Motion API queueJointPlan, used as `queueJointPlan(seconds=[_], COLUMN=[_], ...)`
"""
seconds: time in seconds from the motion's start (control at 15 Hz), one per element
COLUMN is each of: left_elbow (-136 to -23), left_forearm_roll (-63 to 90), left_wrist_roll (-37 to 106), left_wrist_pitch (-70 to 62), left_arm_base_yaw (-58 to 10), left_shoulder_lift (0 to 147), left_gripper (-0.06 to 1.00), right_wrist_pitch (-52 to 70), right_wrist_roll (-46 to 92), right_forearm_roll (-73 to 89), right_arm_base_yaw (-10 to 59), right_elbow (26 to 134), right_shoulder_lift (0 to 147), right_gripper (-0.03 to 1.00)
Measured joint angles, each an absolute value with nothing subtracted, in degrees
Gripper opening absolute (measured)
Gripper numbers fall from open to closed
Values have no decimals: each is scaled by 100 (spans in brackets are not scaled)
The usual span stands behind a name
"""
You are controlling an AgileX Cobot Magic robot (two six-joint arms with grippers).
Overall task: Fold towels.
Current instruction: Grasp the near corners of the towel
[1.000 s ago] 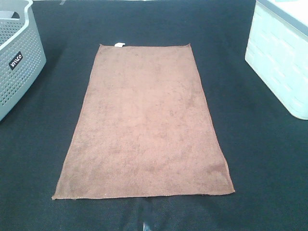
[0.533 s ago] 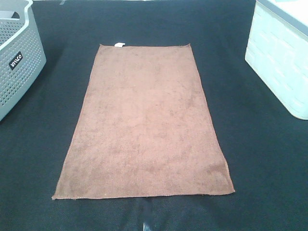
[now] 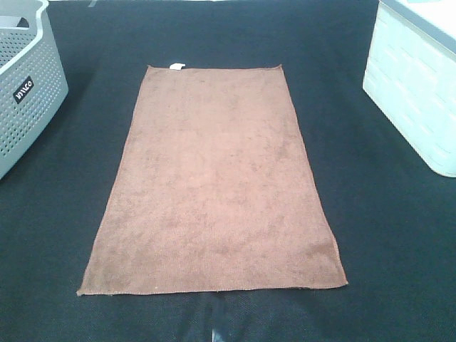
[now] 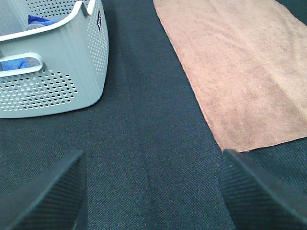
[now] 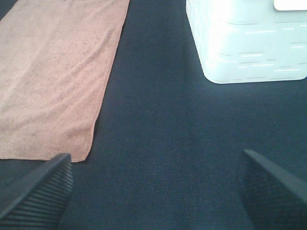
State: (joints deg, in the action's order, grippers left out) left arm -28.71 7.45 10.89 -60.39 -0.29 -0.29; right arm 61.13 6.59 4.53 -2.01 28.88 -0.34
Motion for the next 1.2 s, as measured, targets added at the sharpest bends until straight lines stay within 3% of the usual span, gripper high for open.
queueJointPlan(seconds=[1.2], left_elbow=[-2871], left_forearm_roll=[745], left_wrist_roll=[1089], left_wrist_pitch=[-6039], left_arm_base_yaw=[-29], left_shoulder_lift=[-29], left_gripper=[73], right_wrist_pitch=[6113], right_wrist_roll=[659], right_forearm_roll=[453], right_arm_base_yaw=[-201], right_elbow=[2888], right_shoulder_lift=[-34], right_gripper=[87])
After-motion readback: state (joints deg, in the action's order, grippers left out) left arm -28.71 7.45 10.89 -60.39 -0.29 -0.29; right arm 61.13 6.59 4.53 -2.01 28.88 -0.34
